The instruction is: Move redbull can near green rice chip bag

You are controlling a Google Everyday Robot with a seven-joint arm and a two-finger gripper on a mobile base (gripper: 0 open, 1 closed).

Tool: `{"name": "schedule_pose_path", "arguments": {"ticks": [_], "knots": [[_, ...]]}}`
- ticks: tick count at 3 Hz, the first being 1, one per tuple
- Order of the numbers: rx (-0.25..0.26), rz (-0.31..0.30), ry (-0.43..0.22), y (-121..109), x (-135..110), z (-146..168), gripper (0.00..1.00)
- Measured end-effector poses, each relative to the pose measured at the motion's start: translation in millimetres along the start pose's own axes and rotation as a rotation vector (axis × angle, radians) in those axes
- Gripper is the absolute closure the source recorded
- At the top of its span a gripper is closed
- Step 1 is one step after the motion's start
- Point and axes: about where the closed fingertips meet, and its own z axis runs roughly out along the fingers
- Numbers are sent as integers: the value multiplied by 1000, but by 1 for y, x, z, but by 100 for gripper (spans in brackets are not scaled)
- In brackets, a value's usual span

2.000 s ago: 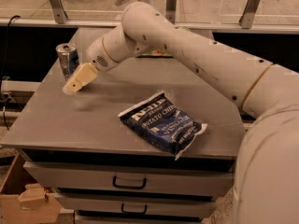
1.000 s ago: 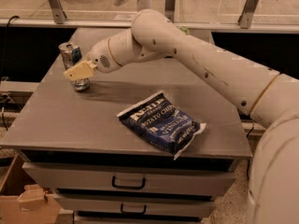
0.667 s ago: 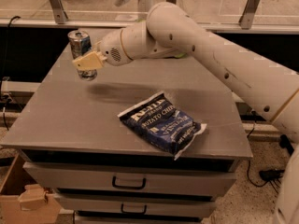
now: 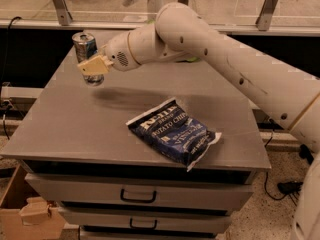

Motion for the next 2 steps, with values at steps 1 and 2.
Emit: {"name": "schedule_pose_path", "arguments": {"ticks": [1,2], "knots": [[16,-4,11,-1,-1,-5,100],[130,-35,2,-18,-10,-52,100]]}}
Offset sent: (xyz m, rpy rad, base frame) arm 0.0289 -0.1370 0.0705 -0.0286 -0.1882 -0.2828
